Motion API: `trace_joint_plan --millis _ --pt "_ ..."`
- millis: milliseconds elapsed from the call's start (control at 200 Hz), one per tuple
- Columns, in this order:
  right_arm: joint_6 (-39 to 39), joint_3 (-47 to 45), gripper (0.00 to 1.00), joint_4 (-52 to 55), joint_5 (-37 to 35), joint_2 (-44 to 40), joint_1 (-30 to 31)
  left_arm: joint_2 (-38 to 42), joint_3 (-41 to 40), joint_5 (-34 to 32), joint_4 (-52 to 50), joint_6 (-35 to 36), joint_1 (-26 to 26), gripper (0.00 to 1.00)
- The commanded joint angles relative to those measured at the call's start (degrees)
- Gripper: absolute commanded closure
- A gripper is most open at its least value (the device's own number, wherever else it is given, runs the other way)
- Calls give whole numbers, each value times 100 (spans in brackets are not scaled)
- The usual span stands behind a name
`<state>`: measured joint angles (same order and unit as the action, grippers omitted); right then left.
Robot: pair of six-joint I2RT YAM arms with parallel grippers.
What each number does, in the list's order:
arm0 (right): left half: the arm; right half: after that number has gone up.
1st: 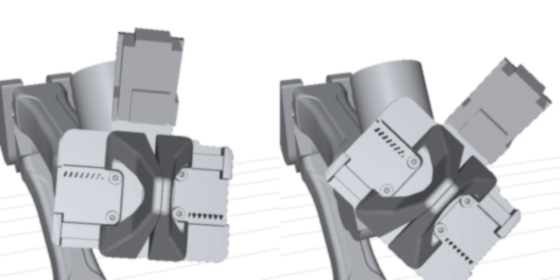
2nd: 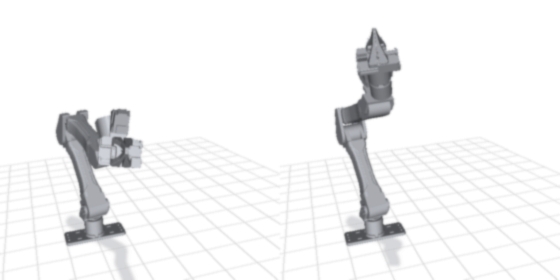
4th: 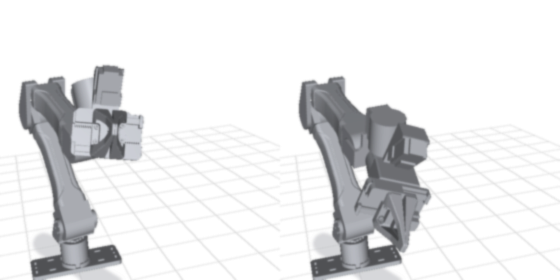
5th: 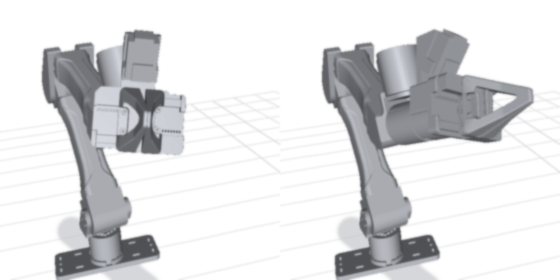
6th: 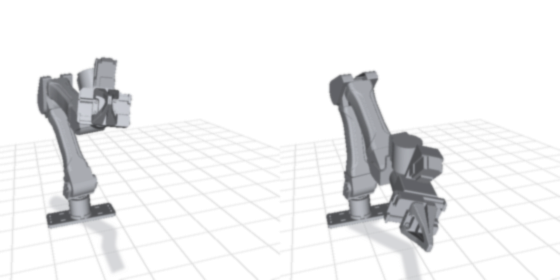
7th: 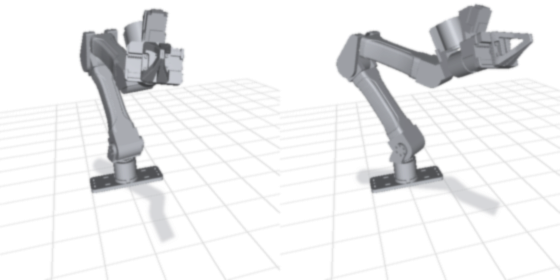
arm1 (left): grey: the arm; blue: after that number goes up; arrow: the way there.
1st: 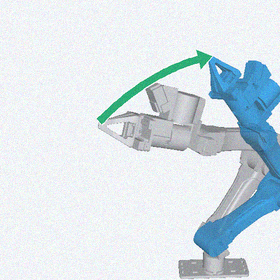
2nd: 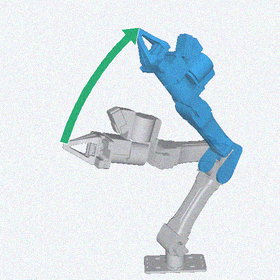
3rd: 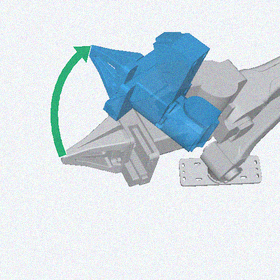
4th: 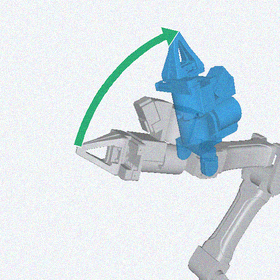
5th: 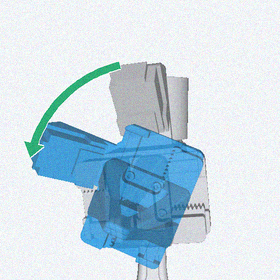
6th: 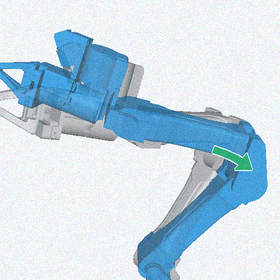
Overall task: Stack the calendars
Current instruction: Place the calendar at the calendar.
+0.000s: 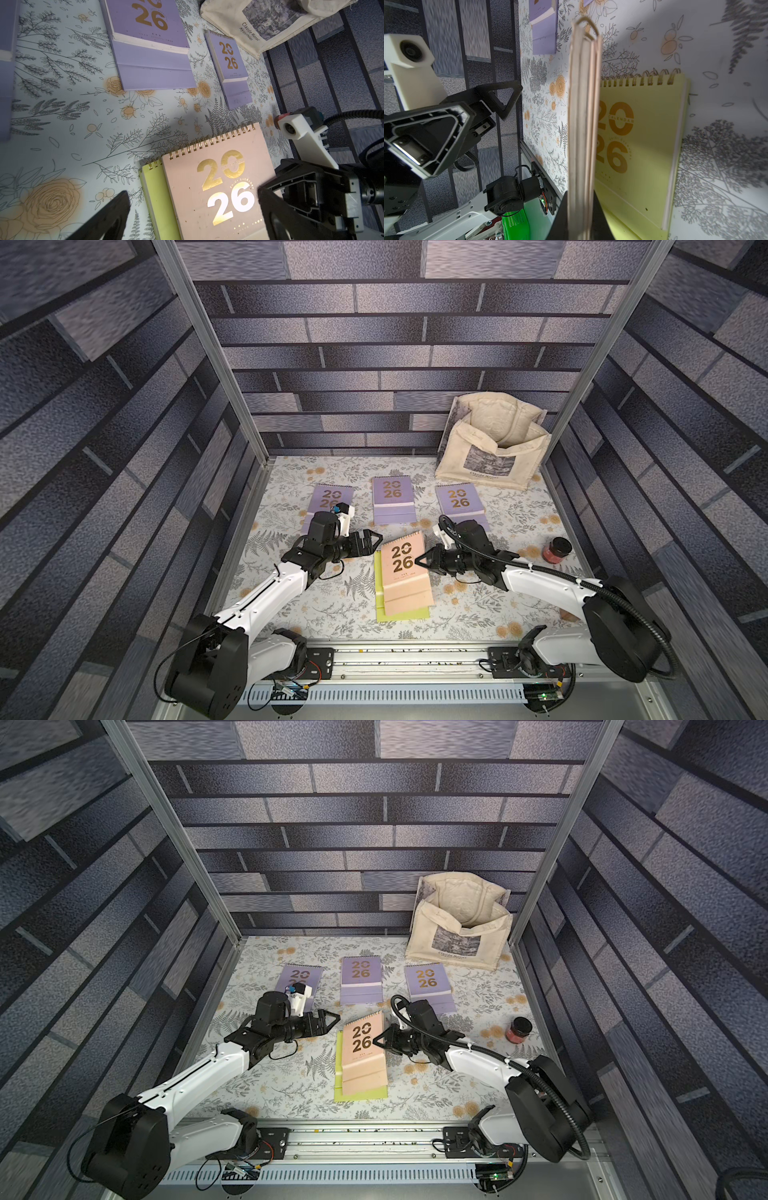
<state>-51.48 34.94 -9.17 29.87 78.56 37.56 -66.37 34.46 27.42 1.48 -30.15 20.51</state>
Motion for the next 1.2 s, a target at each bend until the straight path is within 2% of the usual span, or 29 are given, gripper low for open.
trace_joint_plan --millis 0,341,761,1197 --pt "-116 -39 100 -580 103 109 48 53 -101 253 316 -66 -47 0" --pt "-235 -199 100 -853 95 335 222 -25 -385 457 537 -138 -13 0" --pt "-406 -461 100 -1155 -64 435 371 -137 -361 528 585 -88 65 0" --pt "29 -181 100 -656 124 357 334 -807 -607 46 742 -237 403 0"
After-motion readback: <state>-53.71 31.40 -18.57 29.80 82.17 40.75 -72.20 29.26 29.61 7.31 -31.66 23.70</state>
